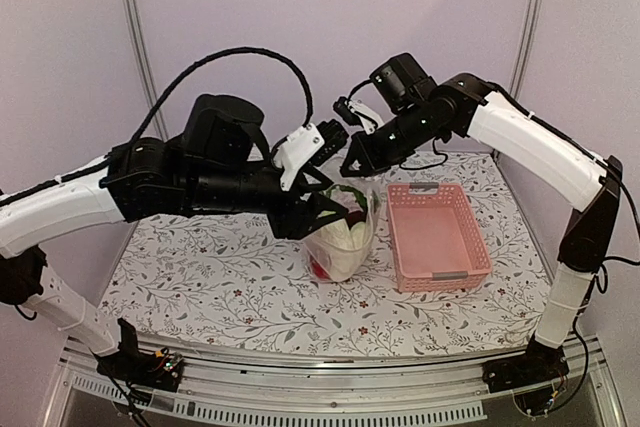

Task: Place the food in the zip-top bag and seal the zipper
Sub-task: Pass from the right arm to the left

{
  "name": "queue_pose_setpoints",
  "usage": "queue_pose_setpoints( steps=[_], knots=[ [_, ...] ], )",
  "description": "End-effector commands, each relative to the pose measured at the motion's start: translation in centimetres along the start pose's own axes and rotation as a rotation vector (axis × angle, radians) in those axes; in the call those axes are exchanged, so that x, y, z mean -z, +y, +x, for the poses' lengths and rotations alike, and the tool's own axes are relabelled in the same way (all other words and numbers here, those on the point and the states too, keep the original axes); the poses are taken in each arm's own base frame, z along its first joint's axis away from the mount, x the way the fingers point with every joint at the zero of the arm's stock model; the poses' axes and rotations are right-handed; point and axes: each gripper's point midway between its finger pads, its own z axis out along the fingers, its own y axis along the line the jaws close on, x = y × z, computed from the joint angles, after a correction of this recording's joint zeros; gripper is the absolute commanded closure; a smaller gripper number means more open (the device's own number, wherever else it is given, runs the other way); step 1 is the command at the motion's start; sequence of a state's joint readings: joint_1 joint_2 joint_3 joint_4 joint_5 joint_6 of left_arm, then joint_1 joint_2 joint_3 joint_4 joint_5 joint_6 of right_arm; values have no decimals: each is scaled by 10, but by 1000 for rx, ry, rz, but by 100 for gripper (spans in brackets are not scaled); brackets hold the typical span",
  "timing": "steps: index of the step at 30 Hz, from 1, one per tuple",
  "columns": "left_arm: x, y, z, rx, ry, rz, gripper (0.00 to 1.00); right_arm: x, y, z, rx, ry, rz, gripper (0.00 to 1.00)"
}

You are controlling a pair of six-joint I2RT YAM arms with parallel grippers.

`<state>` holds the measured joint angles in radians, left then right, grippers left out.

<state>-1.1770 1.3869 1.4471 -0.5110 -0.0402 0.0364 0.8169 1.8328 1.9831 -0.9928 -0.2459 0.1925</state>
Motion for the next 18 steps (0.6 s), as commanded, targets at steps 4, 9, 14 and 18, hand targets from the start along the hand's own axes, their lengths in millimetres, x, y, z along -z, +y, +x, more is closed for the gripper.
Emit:
queue_pose_setpoints(
  steps=[4,9,14,18],
  knots=[
    [-29,19,31,84,69,-142,39,-1,2,-8,-129,12,-53,100],
    [-53,20,41,138,89,-163,33,-1,-6,-13,-188,4,-62,100],
    [-80,24,45,202,124,-173,30,-3,-11,-14,-213,3,-63,100],
    [-97,21,51,241,166,-147,31,-1,-13,-18,-228,-11,-68,100]
  ],
)
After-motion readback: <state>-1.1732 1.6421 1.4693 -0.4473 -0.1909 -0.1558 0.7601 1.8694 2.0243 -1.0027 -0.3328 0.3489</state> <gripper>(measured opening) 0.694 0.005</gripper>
